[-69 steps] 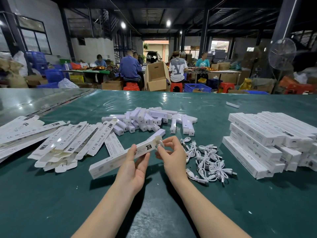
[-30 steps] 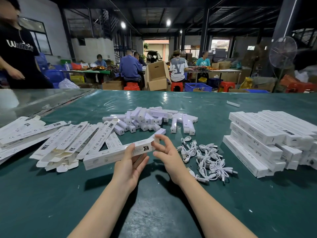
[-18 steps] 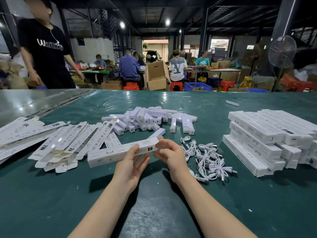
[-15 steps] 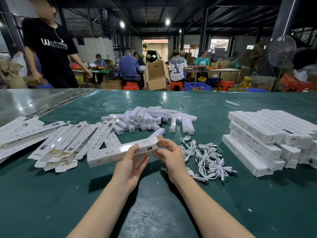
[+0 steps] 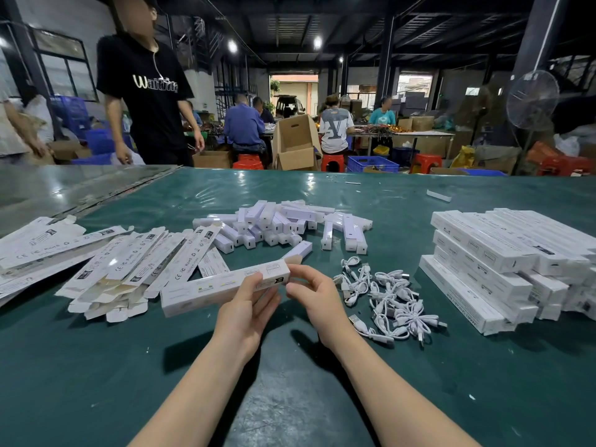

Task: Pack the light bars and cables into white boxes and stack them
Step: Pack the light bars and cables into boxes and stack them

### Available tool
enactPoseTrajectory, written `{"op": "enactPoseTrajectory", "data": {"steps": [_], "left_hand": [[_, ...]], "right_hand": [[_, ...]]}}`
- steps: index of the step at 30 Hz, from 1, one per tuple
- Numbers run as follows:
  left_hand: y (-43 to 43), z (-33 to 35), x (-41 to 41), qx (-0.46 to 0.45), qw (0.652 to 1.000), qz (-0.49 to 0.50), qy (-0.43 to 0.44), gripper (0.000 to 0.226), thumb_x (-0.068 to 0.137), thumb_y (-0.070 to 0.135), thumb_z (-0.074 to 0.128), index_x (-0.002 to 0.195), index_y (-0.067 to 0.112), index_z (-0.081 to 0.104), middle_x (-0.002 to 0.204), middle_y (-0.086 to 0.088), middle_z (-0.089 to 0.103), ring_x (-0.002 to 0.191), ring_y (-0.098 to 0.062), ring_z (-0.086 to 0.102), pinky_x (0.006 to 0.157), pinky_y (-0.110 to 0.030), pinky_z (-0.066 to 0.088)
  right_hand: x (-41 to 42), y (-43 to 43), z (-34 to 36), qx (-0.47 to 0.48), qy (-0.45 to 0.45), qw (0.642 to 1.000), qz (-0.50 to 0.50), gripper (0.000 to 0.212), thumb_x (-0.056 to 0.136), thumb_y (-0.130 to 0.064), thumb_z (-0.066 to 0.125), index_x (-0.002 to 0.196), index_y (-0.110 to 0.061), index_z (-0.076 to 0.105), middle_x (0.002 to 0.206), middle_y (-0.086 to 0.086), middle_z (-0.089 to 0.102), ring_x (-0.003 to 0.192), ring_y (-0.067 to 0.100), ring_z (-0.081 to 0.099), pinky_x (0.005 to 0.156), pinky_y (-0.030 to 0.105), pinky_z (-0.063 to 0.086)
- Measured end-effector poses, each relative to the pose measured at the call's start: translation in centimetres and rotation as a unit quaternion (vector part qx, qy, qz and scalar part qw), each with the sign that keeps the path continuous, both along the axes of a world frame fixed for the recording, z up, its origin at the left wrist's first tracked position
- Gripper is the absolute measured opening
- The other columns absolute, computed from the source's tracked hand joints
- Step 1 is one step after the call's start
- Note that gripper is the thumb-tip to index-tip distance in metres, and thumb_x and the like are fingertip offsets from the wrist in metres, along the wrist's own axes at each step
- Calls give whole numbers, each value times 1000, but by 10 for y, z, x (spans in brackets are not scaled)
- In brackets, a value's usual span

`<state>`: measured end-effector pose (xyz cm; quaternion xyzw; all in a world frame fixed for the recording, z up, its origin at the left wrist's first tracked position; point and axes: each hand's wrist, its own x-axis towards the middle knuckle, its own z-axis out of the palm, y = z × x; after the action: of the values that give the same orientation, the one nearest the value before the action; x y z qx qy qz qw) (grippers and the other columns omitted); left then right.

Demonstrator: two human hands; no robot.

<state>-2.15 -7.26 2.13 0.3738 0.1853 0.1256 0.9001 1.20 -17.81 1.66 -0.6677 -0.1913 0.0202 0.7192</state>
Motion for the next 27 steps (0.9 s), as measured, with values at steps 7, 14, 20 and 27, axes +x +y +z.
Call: {"op": "enactPoseTrajectory", "data": {"steps": [7, 14, 20, 27], "left_hand": [[-4, -2, -1, 50, 998, 49, -9, 7, 91, 15, 57, 88, 10, 61, 85, -7, 65, 76, -15, 63, 52, -19, 55], [-14, -3, -6, 204, 974, 87, -55, 6, 87, 9, 61, 88, 10, 67, 70, -1, 71, 57, -9, 67, 50, -19, 53], [0, -7, -2, 333, 934, 129, 15, 19, 74, 30, 77, 64, 17, 67, 58, 5, 68, 60, -14, 65, 58, -24, 52], [4, -6, 1, 236, 969, 77, -3, 17, 83, 27, 68, 82, 12, 60, 75, -2, 68, 69, -16, 66, 54, -22, 51]], "right_hand": [[-2, 1, 2, 57, 34, 996, 67, 38, 91, 7, 43, 111, -23, 54, 100, -9, 61, 86, -10, 55, 77, 5, 43], [-8, 14, -5, 75, 35, 992, 99, 18, 87, 5, 54, 102, -1, 62, 86, 9, 65, 74, 10, 61, 74, 21, 49], [-3, 12, -7, 63, 62, 996, 25, 10, 84, -2, 62, 89, 6, 66, 69, 5, 60, 60, 7, 53, 61, 16, 42], [-3, 10, -5, 44, 39, 998, 18, 13, 81, 4, 63, 87, -7, 66, 74, 1, 64, 66, 3, 59, 66, 11, 45]]}}
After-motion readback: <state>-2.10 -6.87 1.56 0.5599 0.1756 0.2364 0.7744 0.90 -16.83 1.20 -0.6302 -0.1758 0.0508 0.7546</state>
